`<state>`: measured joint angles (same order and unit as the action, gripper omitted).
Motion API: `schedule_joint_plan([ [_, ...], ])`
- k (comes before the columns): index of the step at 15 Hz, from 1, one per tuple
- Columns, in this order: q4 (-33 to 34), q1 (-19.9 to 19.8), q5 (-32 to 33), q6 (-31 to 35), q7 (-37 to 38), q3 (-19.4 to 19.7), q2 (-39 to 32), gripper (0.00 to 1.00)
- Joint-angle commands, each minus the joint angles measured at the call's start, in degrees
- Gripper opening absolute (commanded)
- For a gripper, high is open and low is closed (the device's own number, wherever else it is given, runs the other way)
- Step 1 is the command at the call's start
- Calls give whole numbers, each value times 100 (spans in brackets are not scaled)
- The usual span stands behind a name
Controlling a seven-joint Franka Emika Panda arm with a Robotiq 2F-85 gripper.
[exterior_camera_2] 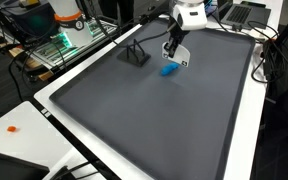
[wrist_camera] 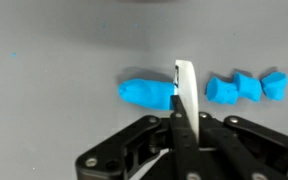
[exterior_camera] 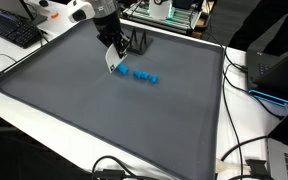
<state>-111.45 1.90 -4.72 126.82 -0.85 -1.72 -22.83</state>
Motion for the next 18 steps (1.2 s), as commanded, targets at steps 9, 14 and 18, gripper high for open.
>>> schedule_joint_plan([
  [9, -112, -50, 183, 158, -131, 32, -322, 1],
  [14, -190, -57, 143, 248, -177, 5, -420, 1],
  [18, -245, -64, 108, 320, -203, -19, -454, 1],
])
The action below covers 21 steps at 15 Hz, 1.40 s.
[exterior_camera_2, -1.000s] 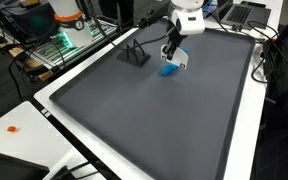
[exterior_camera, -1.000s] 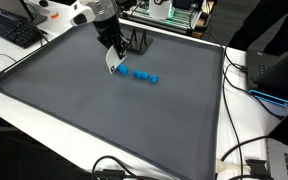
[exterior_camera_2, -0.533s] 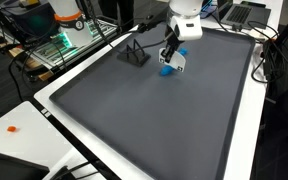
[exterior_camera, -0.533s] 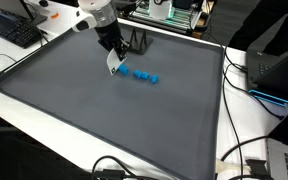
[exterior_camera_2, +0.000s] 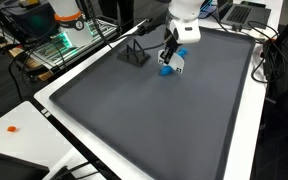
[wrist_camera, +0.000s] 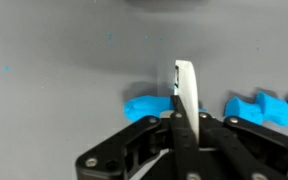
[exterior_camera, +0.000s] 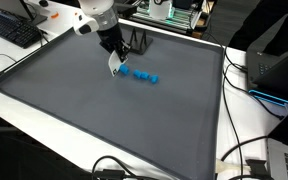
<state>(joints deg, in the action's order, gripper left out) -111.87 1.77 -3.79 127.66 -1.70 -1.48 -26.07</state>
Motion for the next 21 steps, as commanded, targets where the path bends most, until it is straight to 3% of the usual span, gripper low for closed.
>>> schedule_joint_plan([
  [1, -225, -53, 9, 259, -126, -48, -130, 1],
  [16, -432, -268, -821, 255, -281, -274, 17, 1],
  [21, -518, -216, -806, 257, -183, -219, 156, 1],
])
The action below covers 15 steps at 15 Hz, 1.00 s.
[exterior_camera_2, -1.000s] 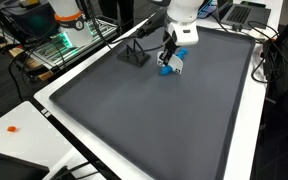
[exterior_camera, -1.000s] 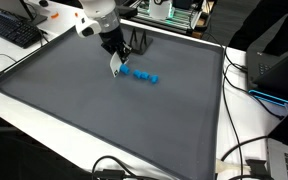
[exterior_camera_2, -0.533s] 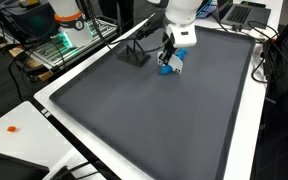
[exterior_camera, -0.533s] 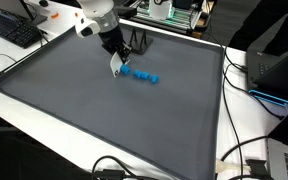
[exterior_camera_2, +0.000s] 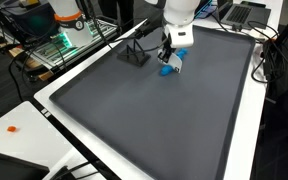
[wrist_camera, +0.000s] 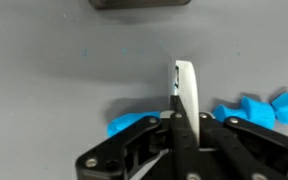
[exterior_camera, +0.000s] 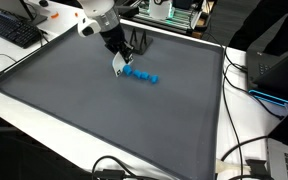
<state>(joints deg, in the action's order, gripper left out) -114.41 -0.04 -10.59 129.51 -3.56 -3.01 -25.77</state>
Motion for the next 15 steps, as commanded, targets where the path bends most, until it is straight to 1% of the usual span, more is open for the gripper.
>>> schedule_joint_plan([
  [1, -285, -27, -104, 65, 28, -55, 176, 1],
  [5, -479, -23, -153, 44, 174, -35, 520, 1],
  [8, -651, -2, -190, 53, 467, 10, 850, 1],
  [12, -901, 7, -644, -146, 1223, 29, 1294, 1],
  [13, -1001, 22, -783, -142, 1469, 41, 1407, 1],
  [15, -1295, 63, -1037, 66, 1904, 58, 1649, 1],
])
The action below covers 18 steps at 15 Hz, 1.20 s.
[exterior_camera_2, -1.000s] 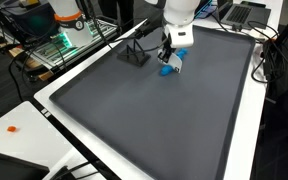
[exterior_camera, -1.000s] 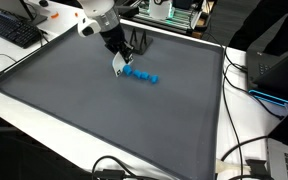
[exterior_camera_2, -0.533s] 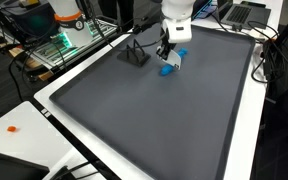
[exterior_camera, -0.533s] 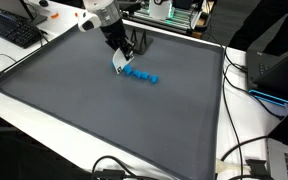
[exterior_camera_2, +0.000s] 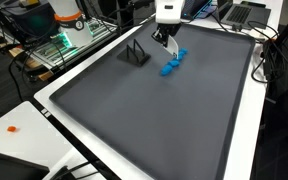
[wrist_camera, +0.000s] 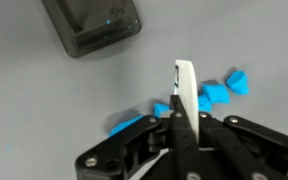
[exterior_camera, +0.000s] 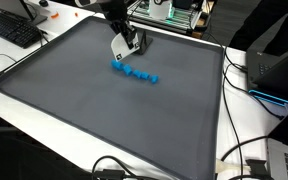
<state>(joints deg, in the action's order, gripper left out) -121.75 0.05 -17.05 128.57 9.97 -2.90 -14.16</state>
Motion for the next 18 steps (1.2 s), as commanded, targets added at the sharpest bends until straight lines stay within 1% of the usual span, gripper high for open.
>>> schedule_joint_plan([
  [1, -719, 85, -454, 267, 803, 62, 608, 1],
  [7, -1743, 174, -766, 983, 2048, 51, 1263, 1],
  [12, -2384, 172, -950, 1413, 2849, 26, 1534, 1],
  [14, -2542, 165, -1090, 1584, 3127, 20, 1536, 1],
  [18, -2710, 155, -1611, 1776, 3242, 22, 1452, 1],
])
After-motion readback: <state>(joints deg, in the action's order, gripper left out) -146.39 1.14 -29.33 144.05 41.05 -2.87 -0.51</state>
